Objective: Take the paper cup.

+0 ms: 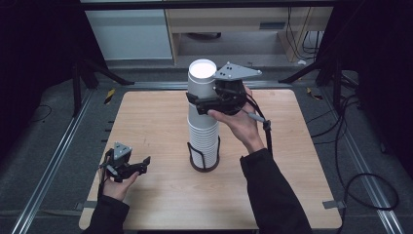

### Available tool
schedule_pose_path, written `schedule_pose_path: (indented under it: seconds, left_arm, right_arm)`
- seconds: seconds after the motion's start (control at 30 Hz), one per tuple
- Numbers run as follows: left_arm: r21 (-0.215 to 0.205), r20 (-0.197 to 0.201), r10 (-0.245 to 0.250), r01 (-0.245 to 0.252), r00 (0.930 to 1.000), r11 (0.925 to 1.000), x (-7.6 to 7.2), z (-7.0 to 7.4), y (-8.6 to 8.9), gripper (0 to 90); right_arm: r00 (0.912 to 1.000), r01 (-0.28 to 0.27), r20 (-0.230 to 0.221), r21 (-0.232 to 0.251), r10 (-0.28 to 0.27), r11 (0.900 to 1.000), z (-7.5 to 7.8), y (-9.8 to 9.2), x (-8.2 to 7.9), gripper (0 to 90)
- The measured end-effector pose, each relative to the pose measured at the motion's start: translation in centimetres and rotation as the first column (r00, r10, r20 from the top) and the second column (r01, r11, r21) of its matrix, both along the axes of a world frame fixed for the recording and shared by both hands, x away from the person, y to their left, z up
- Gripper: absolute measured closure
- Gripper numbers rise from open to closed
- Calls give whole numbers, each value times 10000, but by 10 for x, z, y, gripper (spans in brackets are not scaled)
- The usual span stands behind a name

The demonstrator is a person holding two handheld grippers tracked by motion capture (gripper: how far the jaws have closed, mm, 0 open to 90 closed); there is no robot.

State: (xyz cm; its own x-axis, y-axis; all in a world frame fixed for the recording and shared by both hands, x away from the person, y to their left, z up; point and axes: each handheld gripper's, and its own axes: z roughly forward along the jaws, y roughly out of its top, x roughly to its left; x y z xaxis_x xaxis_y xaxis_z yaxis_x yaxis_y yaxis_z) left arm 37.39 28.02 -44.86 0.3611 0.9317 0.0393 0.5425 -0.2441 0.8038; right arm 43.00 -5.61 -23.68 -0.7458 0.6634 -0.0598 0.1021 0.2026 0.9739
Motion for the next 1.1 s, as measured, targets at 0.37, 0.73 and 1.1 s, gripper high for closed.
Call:
schedule_pose_path:
  seconds: [0.37,0.73,1.1]
  left_arm:
    - [-9,14,-49,49,10000,10000,-1,1,0,211]
    - [2,42,-147,147,9999,9999,-2,3,-2,212]
    - [-15,44,-343,343,9994,9994,-3,5,-5,213]
  right_arm:
    - [9985,15,539,267,-30,9996,26,-10,-8,152]
    - [9963,420,747,85,-425,9991,32,-43,-22,153]
    - [9959,811,436,-269,-799,9963,8,-89,-39,154]
